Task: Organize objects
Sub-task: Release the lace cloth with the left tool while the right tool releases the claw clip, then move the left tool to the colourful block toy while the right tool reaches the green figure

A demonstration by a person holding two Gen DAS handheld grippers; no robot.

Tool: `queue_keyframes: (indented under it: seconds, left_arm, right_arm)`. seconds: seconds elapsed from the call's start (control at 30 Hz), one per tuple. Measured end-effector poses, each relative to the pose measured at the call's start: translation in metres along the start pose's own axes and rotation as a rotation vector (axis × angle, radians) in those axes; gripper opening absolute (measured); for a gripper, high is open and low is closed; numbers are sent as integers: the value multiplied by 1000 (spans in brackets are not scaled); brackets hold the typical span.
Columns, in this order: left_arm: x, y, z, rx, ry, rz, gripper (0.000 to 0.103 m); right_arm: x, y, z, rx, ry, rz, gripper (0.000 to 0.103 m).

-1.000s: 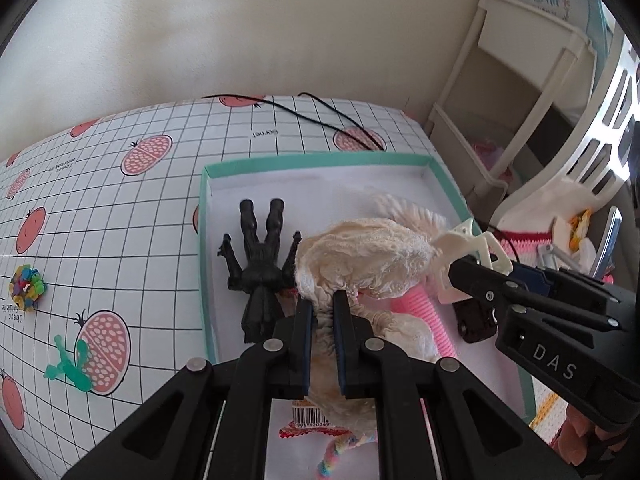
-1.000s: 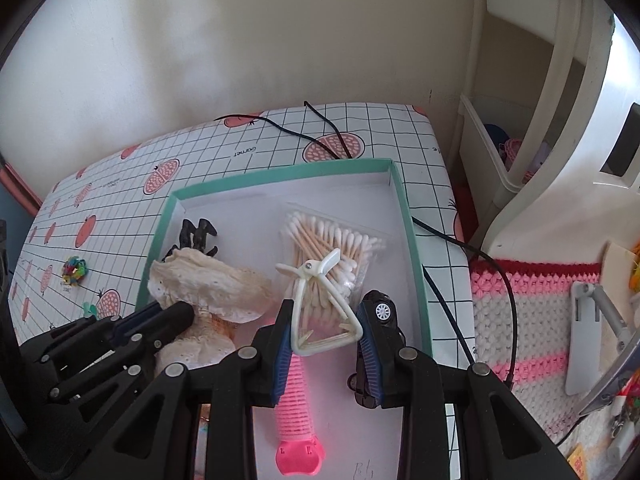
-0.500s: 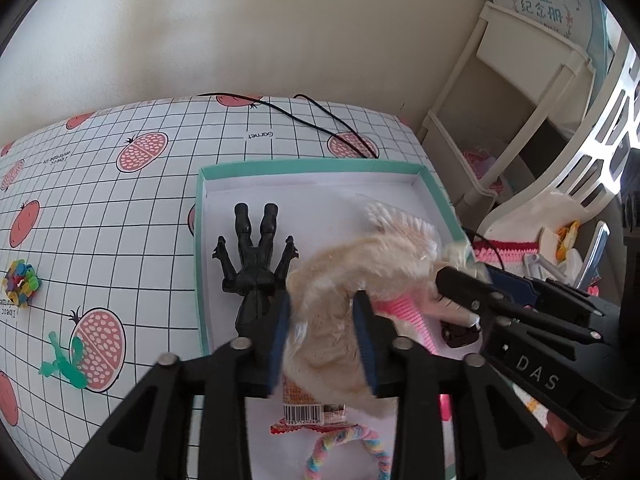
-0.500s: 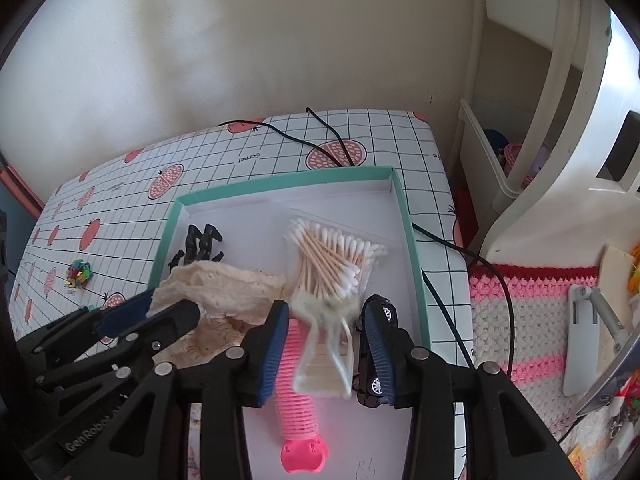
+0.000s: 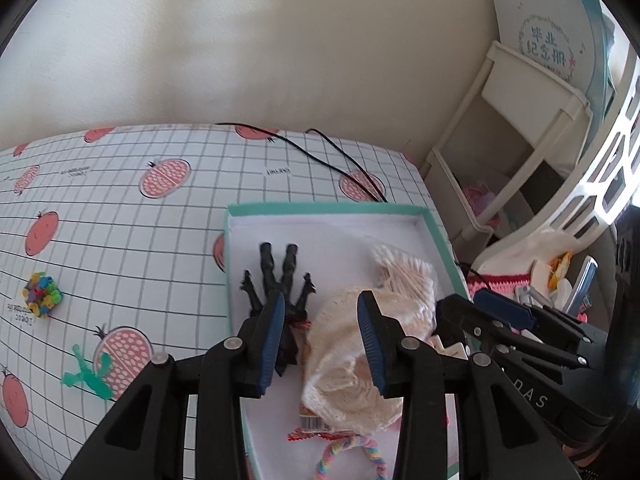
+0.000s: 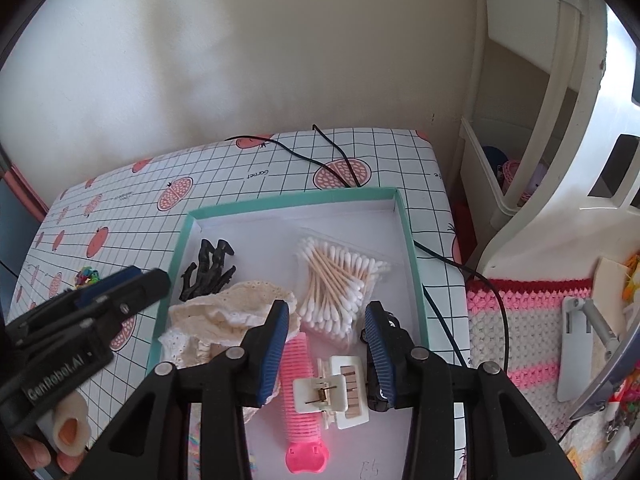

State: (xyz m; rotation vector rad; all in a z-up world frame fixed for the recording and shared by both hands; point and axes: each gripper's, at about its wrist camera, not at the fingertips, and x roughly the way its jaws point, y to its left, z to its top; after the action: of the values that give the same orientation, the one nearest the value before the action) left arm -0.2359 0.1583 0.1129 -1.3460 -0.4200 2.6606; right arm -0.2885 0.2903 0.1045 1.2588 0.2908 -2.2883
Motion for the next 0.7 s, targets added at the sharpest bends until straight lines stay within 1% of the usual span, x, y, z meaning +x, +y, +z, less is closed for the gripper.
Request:
queue_keyframes:
  seconds: [0.03, 0.1, 0.13, 0.17, 0.2, 0.23, 0.27, 0.3, 0.4, 0.47, 0.53, 0.57, 0.6, 0.63, 0.67, 0.7]
  left_arm:
    - [-1, 2, 1, -3, -5, 7, 40]
    - [-2, 6, 3, -7, -14, 26, 46]
    - [-3, 8, 3, -11, -21, 37, 51]
    - [-3, 10, 4, -13, -26, 46, 53]
    - [-4, 12, 4, -16, -29, 55, 54]
    - [-4, 13, 5, -19, -33, 66, 57]
    - [-4, 15, 5, -21, -37, 78, 62]
    - [-5, 16, 5, -22, -44, 91, 64]
    - [-6, 20, 6, -23, -60, 120, 74]
    - [-7, 21, 6, -19, -67, 134, 85]
    - [-7, 22, 7, -13, -69, 148, 87]
    - [-6, 22, 6, -11, -68, 151, 87]
    - [-5, 23, 6, -10, -62, 152, 87]
    - [-4, 24, 6, -11, -58, 152, 90]
    - [-4, 25, 6, -15, -56, 155, 96]
    - [-4, 26, 5, -17, -58, 158, 98]
  right_arm:
    - [-1, 0, 0, 1, -7, 0, 43]
    - [-2, 0, 1, 6, -16, 5, 44]
    - [-2, 0, 1, 8, -19, 7, 47]
    - [-2, 1, 2, 9, -22, 6, 53]
    - [-2, 2, 2, 6, -24, 6, 55]
    - [-2, 3, 2, 2, -25, 7, 57]
    - [-2, 4, 2, -1, -25, 8, 58]
    - [-2, 4, 2, -3, -26, 9, 60]
    - [-1, 6, 2, -7, -28, 9, 64]
    - [0, 7, 3, -5, -28, 10, 67]
    - [0, 7, 3, -6, -29, 12, 70]
    - [1, 7, 3, -7, -28, 13, 73]
    - [1, 7, 3, -9, -28, 14, 79]
    - [2, 8, 3, -11, -30, 14, 81]
    - [2, 8, 3, -14, -31, 13, 85]
    - [2, 8, 3, -17, -32, 10, 89]
